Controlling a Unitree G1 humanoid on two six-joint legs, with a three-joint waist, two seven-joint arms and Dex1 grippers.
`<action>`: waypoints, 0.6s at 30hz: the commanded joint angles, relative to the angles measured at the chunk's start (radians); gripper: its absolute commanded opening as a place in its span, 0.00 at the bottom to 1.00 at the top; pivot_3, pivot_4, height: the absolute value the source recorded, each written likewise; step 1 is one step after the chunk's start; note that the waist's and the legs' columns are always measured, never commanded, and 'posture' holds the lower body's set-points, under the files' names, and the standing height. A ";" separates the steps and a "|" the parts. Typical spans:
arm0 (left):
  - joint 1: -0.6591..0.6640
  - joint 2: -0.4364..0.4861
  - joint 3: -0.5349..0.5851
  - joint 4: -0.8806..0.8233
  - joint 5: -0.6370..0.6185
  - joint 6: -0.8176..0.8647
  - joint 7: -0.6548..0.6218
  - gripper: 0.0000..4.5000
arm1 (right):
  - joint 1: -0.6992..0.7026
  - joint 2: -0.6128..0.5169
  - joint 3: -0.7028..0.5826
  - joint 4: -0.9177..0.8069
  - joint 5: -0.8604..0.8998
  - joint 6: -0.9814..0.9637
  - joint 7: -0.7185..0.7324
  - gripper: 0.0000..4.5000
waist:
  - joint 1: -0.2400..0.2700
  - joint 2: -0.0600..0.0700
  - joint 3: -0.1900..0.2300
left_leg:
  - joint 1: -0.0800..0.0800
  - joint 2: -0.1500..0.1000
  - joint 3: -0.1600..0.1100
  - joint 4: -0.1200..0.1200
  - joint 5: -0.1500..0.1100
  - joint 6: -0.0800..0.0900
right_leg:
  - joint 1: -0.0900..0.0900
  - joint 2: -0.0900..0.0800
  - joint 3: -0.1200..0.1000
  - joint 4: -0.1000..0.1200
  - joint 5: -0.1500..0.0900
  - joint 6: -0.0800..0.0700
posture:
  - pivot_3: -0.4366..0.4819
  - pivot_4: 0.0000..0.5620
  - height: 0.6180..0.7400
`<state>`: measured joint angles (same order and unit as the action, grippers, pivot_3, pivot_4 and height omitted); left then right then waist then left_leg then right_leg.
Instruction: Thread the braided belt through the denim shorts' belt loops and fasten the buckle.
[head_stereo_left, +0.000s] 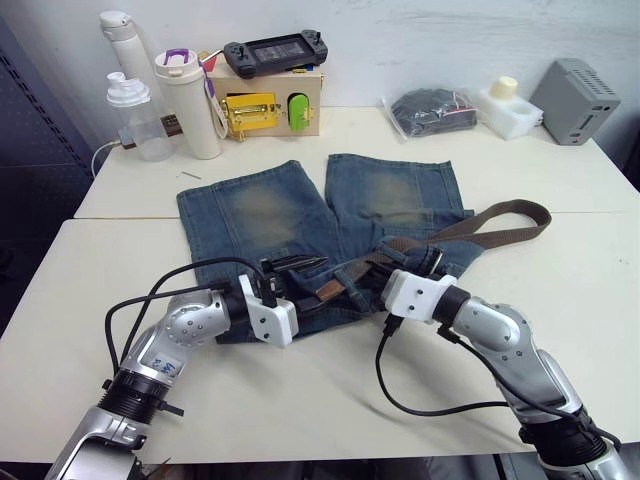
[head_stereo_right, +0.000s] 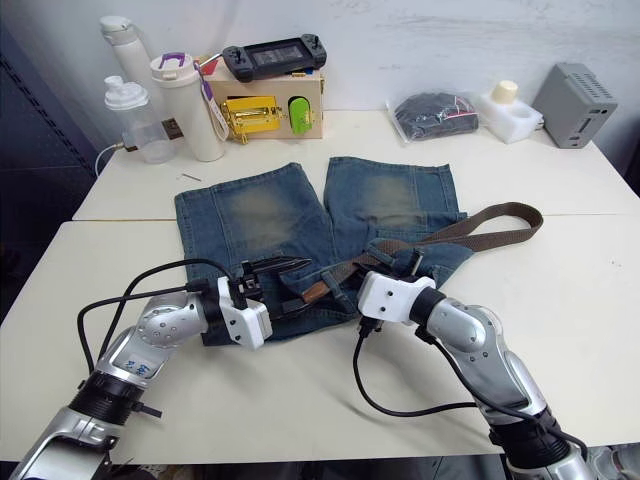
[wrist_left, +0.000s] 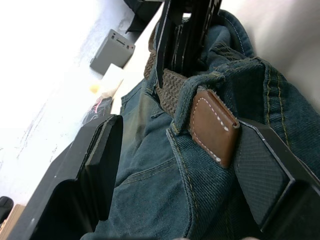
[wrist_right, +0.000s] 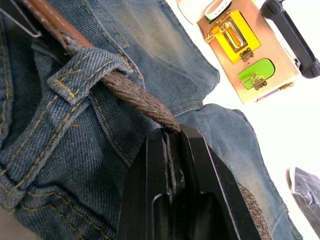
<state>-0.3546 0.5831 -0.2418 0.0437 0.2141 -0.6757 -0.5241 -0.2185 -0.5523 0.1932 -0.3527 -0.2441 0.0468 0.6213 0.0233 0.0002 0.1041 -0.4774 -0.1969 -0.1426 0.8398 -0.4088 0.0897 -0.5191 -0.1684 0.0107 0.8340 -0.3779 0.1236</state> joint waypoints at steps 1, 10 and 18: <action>0.023 0.012 0.016 -0.046 -0.041 -0.009 -0.018 0.79 | -0.010 0.011 0.022 -0.057 0.013 -0.002 0.016 0.00 | 0.000 0.000 0.000 | 0.000 0.000 0.000 0.000 0.000 0.000 | 0.000 0.000 0.000 0.000 0.000 0.000 | 0.48 0.27 0.23; 0.097 0.064 0.053 -0.083 -0.068 -0.015 -0.048 0.79 | -0.016 0.023 0.080 -0.057 -0.012 -0.006 0.033 0.00 | 0.001 0.000 0.000 | 0.000 0.000 -0.001 0.000 0.000 0.000 | 0.000 0.000 0.000 0.000 0.000 0.000 | 0.48 0.27 0.23; 0.090 0.053 0.054 -0.075 -0.042 -0.008 -0.035 0.79 | -0.023 0.026 0.085 -0.055 -0.012 -0.007 0.029 0.00 | 0.000 0.000 0.000 | 0.000 0.000 -0.001 0.000 0.000 -0.001 | 0.000 0.000 0.000 0.000 0.000 0.000 | 0.48 0.27 0.23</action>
<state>-0.2584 0.6409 -0.2030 -0.0148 0.1694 -0.6762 -0.5693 -0.2271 -0.5314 0.2739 -0.3570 -0.2586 0.0600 0.6451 0.0234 0.0003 0.1042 -0.4774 -0.1967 -0.1432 0.8398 -0.4091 0.0892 -0.5195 -0.1680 0.0108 0.8341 -0.3779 0.1234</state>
